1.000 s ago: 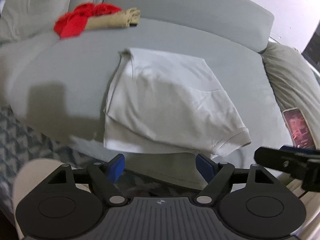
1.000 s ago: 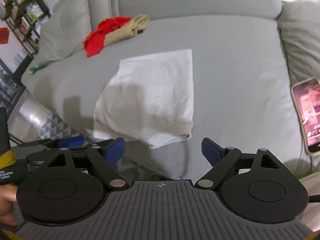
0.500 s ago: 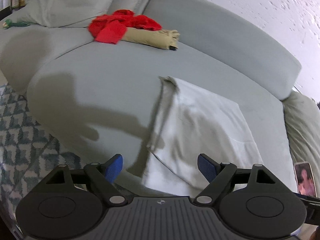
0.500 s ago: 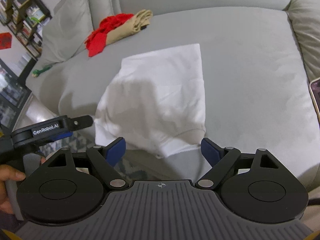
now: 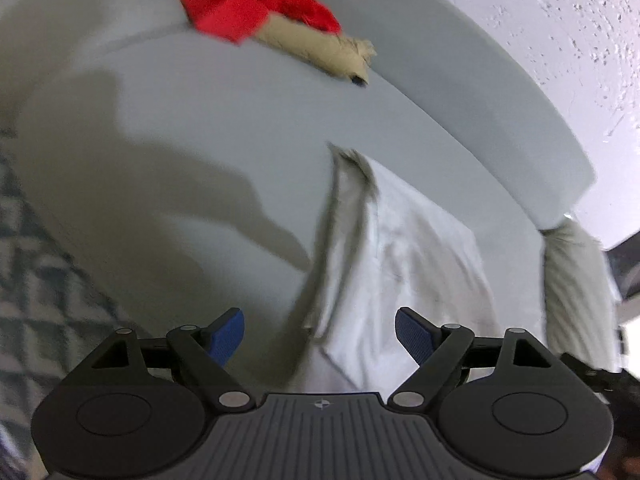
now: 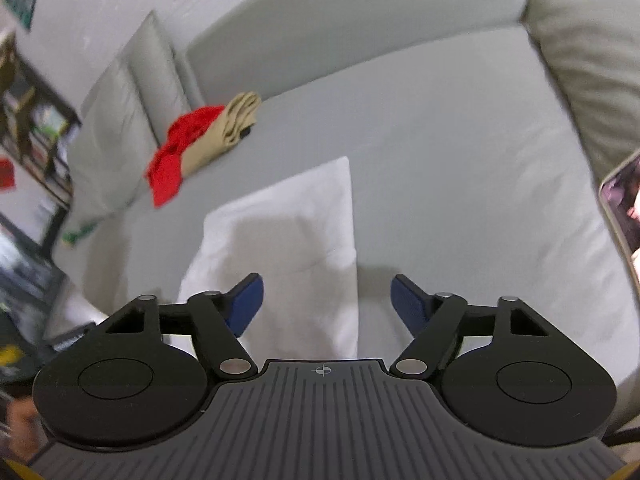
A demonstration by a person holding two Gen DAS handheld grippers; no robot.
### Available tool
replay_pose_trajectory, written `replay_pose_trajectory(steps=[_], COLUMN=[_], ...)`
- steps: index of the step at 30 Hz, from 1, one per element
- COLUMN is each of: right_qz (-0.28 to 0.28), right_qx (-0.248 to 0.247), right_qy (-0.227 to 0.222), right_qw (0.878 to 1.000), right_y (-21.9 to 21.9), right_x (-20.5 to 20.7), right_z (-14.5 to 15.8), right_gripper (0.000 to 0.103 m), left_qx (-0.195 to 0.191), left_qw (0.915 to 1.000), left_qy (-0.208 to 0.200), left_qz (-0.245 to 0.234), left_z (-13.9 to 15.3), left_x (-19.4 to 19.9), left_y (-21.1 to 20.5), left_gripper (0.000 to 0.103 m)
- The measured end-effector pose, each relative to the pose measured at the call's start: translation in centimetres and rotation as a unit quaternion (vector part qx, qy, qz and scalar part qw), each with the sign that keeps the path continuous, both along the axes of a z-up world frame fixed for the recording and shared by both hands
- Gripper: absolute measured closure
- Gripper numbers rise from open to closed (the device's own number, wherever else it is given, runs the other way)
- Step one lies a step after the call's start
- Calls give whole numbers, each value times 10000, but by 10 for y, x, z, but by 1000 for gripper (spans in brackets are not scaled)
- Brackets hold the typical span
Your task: Fold clothes
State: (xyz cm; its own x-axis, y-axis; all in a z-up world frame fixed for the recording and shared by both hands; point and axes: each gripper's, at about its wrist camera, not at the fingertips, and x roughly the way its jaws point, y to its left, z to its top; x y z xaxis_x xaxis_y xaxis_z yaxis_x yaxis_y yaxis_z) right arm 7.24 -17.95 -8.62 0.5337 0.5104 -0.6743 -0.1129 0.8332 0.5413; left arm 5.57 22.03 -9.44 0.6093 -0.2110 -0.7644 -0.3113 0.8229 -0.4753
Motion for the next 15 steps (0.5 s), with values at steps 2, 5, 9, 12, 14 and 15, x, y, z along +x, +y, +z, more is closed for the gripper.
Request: replay_pose_trajectory(steps=[2,5,9,12,14,15], right_qz=[-28,-14,65,91,65,47], right_qx=[236,443,752,1210,1551,1683], right_qy=[267,626,976,1142,1278,1353], right_qw=[9994,9970,9924,9860,9796,9764], right_y=[-6,-9,-11,-16,-19,-20], right_x=[10,21,33,47,59,65], right_z=[-13,-30,-53,-68,-78,-83], right_gripper=[28,28,37,45,48,53], left_qx=[-31,-133,-85,-109,-139,-145], left_qw=[9999,9990,9964,9935,9914,9902], left_qy=[68,225,245,154,128,133], left_qz=[-138,-372,-802,-1125,-1299,-1379], left_z=[-8,-19,-18,-14,-12,-12], left_x=[10,22,31,36,40,43], left_y=[-2,-8,-14,-17,-18,-18], left_gripper=[22,26,27,37,41,41])
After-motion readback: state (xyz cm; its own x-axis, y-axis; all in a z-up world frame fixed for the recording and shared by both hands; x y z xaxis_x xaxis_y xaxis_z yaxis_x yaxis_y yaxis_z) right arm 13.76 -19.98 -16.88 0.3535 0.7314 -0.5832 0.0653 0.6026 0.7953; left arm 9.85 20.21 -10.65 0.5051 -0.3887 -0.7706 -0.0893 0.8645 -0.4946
